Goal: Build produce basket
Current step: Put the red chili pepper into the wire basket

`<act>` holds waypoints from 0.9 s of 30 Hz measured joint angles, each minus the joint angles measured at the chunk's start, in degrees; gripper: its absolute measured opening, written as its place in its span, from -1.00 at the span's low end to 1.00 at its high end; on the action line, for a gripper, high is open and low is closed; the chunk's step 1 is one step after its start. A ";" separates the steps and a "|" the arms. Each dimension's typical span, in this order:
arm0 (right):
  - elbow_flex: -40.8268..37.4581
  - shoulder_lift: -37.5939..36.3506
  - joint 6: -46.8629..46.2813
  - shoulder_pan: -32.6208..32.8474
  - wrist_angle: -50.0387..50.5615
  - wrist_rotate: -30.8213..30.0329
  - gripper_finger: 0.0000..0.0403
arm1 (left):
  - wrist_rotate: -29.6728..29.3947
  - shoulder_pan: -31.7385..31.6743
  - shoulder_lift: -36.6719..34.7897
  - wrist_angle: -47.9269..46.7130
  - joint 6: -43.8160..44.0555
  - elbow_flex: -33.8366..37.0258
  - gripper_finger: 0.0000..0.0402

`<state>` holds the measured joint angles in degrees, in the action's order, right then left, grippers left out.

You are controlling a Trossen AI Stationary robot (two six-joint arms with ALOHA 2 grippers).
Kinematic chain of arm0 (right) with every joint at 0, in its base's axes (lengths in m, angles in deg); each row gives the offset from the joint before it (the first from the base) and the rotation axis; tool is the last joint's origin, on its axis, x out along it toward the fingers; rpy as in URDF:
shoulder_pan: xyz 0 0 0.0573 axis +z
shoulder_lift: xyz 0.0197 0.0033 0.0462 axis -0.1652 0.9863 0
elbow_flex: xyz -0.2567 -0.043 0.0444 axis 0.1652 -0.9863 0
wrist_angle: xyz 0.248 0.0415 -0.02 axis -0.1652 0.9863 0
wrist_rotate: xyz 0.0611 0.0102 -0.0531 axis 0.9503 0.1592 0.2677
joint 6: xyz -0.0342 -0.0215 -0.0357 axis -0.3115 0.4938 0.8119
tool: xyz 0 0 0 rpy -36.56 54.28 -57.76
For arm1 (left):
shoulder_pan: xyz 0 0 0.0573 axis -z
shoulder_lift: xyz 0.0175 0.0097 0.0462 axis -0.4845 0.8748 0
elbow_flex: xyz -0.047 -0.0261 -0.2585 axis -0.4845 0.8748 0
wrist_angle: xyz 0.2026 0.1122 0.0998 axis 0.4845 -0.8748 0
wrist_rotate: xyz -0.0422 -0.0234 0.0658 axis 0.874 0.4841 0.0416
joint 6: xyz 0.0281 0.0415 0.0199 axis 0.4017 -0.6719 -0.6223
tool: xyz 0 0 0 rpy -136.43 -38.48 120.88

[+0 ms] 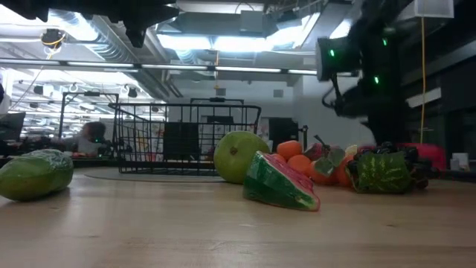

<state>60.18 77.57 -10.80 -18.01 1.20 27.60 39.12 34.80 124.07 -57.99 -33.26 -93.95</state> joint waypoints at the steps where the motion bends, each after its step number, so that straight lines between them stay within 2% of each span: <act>1: 2.10 -0.02 0.06 0.60 2.36 -0.63 -0.55 | 0.00 0.01 0.00 0.00 0.00 0.00 -0.43; 5: 10.15 -0.04 0.30 3.11 10.66 -4.12 -0.55 | 0.00 -0.01 0.00 0.02 0.00 0.00 -0.43; 9: 18.08 -0.07 4.66 5.73 10.82 -8.84 -0.55 | 0.00 0.00 0.00 0.00 0.00 0.00 -0.43; 16: 27.74 -0.12 16.24 10.42 -2.47 -28.11 -0.51 | 0.00 -0.01 0.00 0.02 0.00 0.00 -0.43; 19: 29.21 -0.13 25.03 11.53 -12.99 -32.58 -0.53 | -0.01 0.00 0.00 0.02 0.00 0.00 -0.43; 23: 29.02 -0.13 36.43 11.52 -30.77 -31.07 -0.54 | 0.00 -0.01 -0.02 0.02 -0.04 0.00 -0.43; 27: 28.82 0.30 40.28 9.44 -41.47 -23.12 -0.54 | -0.02 -0.01 -0.02 -0.23 -0.17 0.00 -0.43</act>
<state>89.00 77.87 29.48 -8.57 -40.27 4.48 39.10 34.79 124.05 -58.22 -33.43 -93.95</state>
